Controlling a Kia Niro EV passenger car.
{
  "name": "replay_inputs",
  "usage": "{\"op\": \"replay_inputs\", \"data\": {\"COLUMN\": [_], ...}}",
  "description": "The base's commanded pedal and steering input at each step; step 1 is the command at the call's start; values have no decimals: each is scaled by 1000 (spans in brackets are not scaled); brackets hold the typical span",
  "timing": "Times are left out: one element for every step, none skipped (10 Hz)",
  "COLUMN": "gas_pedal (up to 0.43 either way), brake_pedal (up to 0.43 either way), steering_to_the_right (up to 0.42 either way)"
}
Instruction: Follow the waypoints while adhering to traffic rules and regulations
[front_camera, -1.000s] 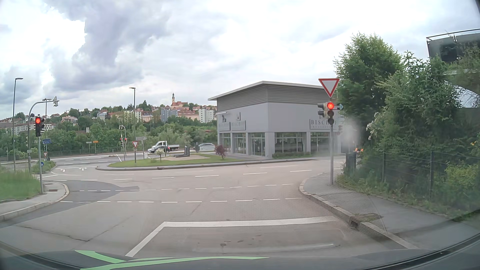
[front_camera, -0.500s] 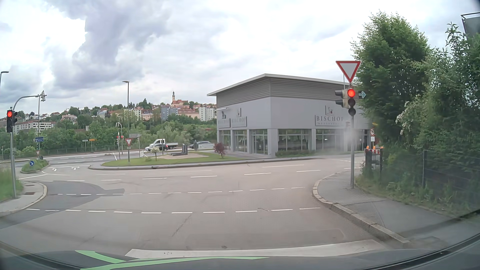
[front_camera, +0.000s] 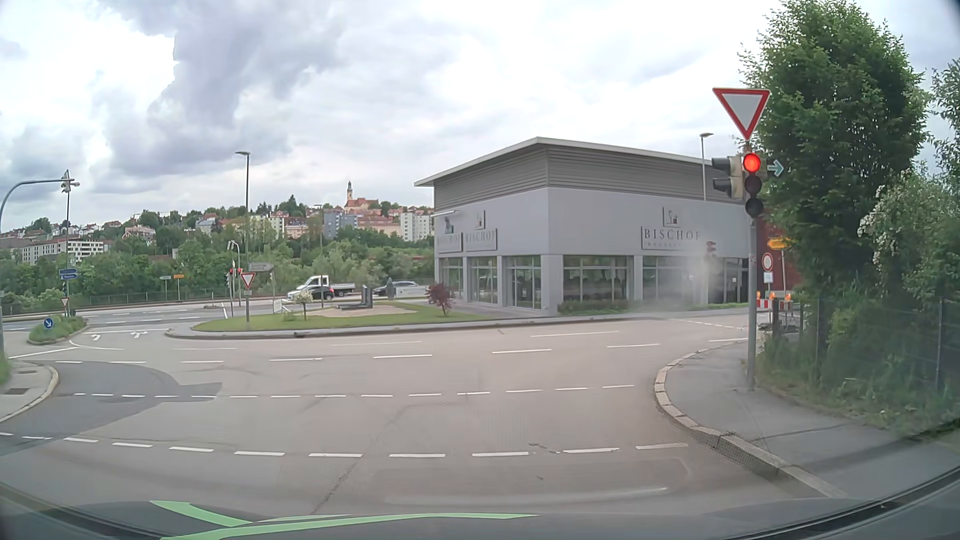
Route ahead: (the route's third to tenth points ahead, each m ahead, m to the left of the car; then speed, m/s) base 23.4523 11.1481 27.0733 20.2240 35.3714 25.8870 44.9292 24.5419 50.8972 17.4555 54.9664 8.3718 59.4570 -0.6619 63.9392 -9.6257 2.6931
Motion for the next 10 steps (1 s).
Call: {"op": "replay_inputs", "data": {"gas_pedal": [0, 0, 0, 0, 0, 0, 0, 0, 0, 0], "brake_pedal": [317, 317, 317, 317, 317, 317, 317, 317, 311, 311], "steering_to_the_right": [-6, -4, -1, 0, 1, 1, 1, 1, 1, 1]}}
